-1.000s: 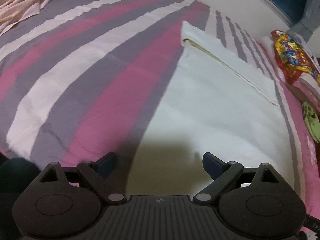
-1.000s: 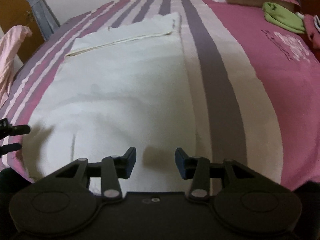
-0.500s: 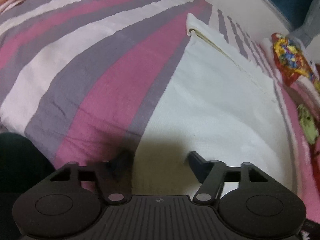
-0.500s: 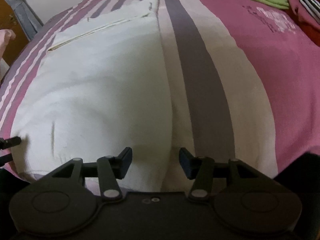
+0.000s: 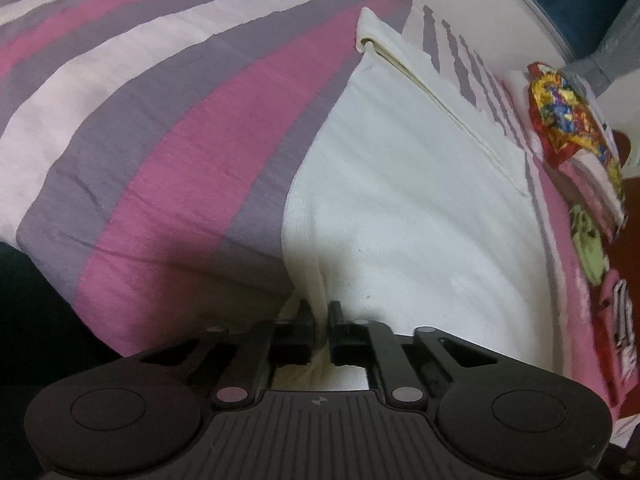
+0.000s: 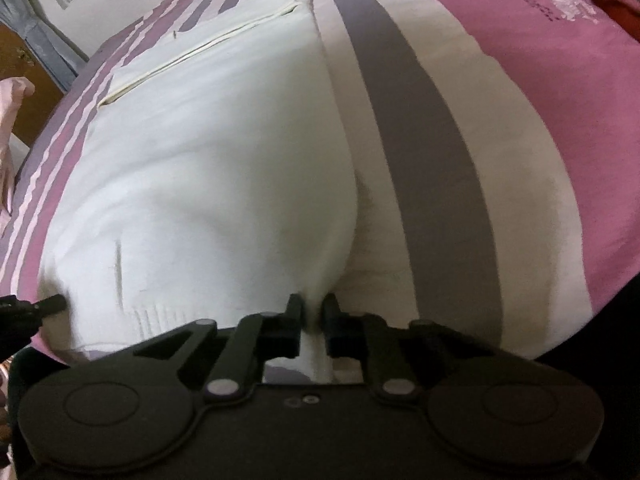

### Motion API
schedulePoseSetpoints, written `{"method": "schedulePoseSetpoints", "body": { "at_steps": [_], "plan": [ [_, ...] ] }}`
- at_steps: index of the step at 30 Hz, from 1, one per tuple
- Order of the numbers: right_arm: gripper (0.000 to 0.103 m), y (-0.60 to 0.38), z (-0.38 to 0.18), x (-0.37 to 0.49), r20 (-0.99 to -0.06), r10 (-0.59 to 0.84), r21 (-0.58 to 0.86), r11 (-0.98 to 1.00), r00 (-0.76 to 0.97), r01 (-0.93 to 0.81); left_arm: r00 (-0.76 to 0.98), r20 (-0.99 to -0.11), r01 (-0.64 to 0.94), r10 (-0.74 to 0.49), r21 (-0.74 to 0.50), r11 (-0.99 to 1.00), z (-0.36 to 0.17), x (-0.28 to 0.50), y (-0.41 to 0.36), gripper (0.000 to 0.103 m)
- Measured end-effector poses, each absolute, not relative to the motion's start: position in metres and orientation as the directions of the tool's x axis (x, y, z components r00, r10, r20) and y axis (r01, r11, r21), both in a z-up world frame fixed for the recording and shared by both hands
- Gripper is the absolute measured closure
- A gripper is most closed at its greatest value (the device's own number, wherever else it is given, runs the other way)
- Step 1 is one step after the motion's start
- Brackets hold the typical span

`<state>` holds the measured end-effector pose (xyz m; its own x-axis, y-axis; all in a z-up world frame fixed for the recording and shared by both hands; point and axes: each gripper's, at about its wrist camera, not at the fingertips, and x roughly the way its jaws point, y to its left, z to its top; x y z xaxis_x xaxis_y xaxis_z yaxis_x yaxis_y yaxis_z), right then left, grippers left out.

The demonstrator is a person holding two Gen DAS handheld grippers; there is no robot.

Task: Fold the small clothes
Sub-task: 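Grasp the sweater hem with both grippers, then lift the hem toward the collar with both grippers and open them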

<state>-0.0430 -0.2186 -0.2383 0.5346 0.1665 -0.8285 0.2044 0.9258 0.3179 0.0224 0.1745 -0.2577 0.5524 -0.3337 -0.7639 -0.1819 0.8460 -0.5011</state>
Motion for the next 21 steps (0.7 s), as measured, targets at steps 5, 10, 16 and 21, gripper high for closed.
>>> {"method": "schedulePoseSetpoints", "body": {
  "at_steps": [5,10,16,21],
  "plan": [
    [0.096,-0.223,-0.211,-0.040,-0.752,0.230,0.411,0.897,0.618,0.166,0.612,-0.696,-0.113,-0.377,-0.548,0.829,-0.224,0.036,0.171,0.097],
    [0.096,-0.230,-0.176,-0.013,-0.669,0.248,0.457,0.880,0.701,0.125,0.652,-0.645,-0.072,-0.399,-0.577,0.814,-0.199,0.090,0.164,0.097],
    [0.096,-0.245,-0.164,0.049,-0.631,0.204,0.463,0.873,0.749,0.152,0.669,-0.645,-0.106,-0.369,-0.574,0.812,-0.193,0.161,0.159,0.097],
    [0.095,-0.262,-0.180,0.103,-0.659,0.185,0.463,0.864,0.729,0.199,0.641,-0.699,-0.154,-0.317,-0.522,0.839,-0.205,0.210,0.146,0.096]
  ]
}}
